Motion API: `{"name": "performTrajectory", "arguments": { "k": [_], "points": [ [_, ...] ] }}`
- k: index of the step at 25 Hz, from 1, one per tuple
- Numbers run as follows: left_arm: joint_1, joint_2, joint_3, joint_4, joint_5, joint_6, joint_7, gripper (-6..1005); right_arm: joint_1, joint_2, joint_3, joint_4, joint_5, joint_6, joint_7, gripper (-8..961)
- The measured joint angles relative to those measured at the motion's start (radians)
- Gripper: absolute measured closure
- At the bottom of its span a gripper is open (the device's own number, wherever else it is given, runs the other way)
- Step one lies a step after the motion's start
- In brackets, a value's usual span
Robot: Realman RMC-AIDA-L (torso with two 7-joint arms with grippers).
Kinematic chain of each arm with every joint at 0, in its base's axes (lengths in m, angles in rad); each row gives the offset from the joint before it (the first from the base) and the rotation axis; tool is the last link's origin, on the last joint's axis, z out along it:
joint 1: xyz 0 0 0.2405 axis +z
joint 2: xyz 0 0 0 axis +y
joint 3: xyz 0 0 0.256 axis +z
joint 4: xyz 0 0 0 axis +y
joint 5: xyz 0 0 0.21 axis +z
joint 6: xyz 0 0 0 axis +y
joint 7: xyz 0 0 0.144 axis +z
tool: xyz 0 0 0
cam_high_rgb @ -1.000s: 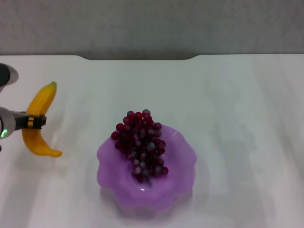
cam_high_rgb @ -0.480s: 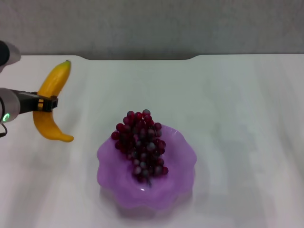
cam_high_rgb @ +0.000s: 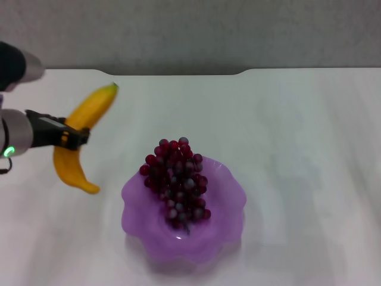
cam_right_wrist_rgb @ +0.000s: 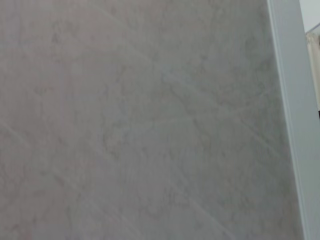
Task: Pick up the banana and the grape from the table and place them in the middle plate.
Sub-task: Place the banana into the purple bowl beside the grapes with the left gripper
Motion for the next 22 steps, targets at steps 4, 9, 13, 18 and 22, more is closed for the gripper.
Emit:
{"name": "performTrajectory", "arguments": {
  "k": [4,9,13,18,22],
  "points": [
    [0.016,0.0,0.03,0.032,-0.088,-0.041,0.087,519,0.0,0.0,0.0,0.001,0.001,0.002,0.0,187],
    [0.017,0.0,0.073,0.033,-0.169,-0.055,0.152,513,0.0,0.0,0.0,0.001,0.0,0.004,0.0,187],
    [0.009,0.0,0.124,0.023,-0.19,-0.049,0.162,508,0.002,0.0,0.0,0.001,0.0,0.005,0.0,186],
    [0.001,0.0,0.173,-0.001,-0.192,-0.036,0.164,502,0.004,0.0,0.0,0.001,0.0,0.005,0.0,186],
    [-0.014,0.001,0.198,-0.043,-0.192,-0.015,0.167,497,0.003,0.0,0.0,0.001,0.0,0.005,0.0,186]
  ]
}}
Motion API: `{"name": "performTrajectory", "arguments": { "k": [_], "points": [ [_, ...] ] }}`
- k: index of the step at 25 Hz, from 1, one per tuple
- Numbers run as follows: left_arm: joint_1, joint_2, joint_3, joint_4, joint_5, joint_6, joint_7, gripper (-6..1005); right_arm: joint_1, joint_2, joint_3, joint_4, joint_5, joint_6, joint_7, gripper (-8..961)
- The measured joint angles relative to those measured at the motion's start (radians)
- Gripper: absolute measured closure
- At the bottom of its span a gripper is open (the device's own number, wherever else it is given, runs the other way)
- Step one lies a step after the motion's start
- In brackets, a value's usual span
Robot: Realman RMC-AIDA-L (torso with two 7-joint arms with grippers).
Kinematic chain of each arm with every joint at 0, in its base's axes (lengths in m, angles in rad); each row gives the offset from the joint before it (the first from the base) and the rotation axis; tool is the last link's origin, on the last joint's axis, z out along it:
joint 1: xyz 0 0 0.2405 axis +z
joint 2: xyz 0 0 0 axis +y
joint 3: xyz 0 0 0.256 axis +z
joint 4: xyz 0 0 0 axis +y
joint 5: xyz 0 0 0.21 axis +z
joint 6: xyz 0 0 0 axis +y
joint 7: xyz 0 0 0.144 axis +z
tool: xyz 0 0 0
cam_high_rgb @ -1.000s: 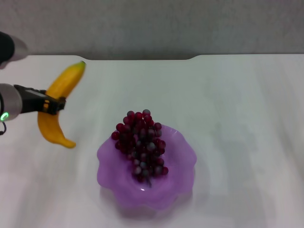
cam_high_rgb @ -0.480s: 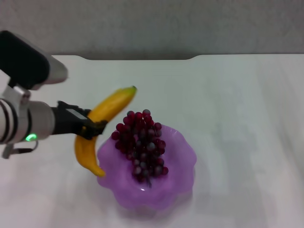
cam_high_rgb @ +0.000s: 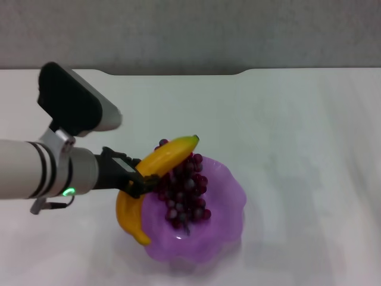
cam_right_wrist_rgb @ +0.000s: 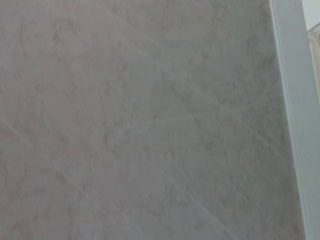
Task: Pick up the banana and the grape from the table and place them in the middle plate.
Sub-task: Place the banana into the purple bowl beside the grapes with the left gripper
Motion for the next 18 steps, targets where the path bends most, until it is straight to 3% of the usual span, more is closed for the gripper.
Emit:
{"name": "performTrajectory", "arguments": {
  "k": [9,18],
  "points": [
    [-0.043,0.001,0.078,-0.074,-0.051,0.077,0.036,486,0.004,0.0,0.0,0.0,0.0,0.0,0.0,186],
    [-0.094,0.0,0.089,-0.149,-0.154,0.12,0.096,475,0.006,0.0,-0.002,0.0,0.0,0.001,0.0,186]
  ]
}}
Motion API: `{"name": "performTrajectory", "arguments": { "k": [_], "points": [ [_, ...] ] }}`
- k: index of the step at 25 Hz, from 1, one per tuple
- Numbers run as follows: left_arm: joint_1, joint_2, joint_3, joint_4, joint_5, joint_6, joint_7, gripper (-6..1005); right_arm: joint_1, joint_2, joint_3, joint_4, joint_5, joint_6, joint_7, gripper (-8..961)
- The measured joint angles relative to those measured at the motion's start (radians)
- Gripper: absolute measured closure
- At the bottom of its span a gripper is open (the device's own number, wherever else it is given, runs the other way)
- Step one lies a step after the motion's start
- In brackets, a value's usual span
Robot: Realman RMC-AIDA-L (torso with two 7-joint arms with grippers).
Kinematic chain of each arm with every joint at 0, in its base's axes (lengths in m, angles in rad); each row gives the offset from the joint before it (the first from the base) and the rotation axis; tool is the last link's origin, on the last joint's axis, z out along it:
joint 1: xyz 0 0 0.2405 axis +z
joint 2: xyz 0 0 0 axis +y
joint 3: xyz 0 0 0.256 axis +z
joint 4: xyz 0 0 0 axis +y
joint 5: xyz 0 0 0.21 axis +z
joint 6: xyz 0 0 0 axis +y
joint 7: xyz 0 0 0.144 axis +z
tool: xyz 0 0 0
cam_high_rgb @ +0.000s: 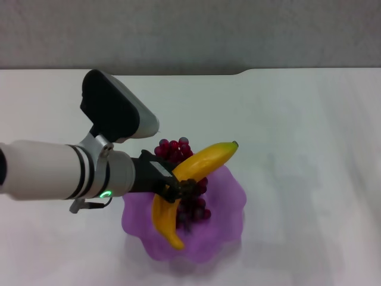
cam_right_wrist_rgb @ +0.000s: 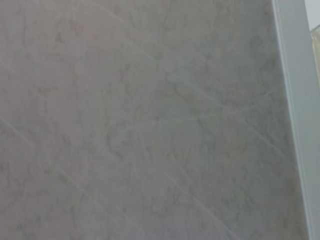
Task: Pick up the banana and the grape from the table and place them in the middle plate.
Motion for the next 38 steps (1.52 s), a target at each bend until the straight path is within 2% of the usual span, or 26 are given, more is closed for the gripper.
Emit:
{"name": "performTrajectory", "arguments": {
  "k": [5,8,11,30,36,38],
  "points": [
    [-0.026,-0.001,0.0,-0.05,-0.038,0.063,0.024,469,0.002,0.0,0.0,0.0,0.0,0.001,0.0,186],
    [-0.069,-0.002,0.006,-0.097,-0.059,0.073,0.033,465,0.002,0.0,0.0,0.0,0.0,0.001,0.0,186],
    [-0.082,-0.002,0.007,-0.117,-0.063,0.074,0.033,461,0.002,0.0,-0.001,0.0,0.0,0.001,0.0,187],
    [-0.073,-0.001,-0.019,-0.12,-0.067,0.076,-0.023,438,0.001,0.0,-0.011,0.0,0.003,-0.003,0.0,187],
    [-0.074,-0.001,-0.017,-0.117,-0.064,0.076,-0.036,217,0.001,0.0,-0.011,0.0,0.0,-0.003,0.0,187],
    [-0.072,-0.001,-0.02,-0.108,-0.068,0.08,-0.036,192,-0.001,0.0,-0.011,0.0,0.0,-0.003,0.0,187]
  ]
}}
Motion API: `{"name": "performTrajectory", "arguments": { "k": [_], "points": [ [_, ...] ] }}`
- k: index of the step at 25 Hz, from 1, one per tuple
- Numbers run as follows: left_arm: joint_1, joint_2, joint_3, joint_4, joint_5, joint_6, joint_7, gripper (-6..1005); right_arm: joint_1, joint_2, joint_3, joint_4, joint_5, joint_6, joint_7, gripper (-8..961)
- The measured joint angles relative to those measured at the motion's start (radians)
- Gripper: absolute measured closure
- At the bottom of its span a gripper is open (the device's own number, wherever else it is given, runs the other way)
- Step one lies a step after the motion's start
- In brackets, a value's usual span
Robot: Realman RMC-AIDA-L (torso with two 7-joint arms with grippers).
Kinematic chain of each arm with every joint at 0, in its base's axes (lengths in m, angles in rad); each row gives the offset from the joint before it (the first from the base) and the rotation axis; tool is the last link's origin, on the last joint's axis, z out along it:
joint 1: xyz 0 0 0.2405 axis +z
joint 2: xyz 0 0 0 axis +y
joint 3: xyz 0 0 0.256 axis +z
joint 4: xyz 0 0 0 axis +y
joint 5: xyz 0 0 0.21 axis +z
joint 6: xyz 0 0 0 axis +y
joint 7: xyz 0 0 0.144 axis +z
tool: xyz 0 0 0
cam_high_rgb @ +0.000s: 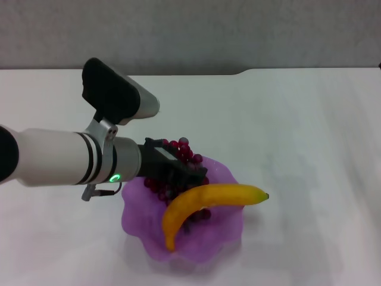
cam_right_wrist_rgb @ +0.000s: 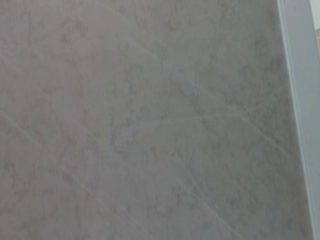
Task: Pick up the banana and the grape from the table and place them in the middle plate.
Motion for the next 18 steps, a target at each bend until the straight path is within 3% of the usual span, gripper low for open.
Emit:
{"name": "performTrajectory", "arguments": {
  "k": [6,12,18],
  "points": [
    [0.023,0.0,-0.013,0.061,-0.006,0.016,0.007,116,-0.003,0.0,0.0,0.0,0.001,-0.001,0.0,187],
    [0.033,0.002,-0.051,0.097,-0.014,0.042,0.016,115,0.0,0.0,0.0,0.0,0.002,0.0,0.0,187],
    [0.086,0.001,-0.081,0.122,-0.105,0.189,0.109,116,0.001,0.0,0.0,0.0,0.002,0.001,0.0,186]
  ]
}}
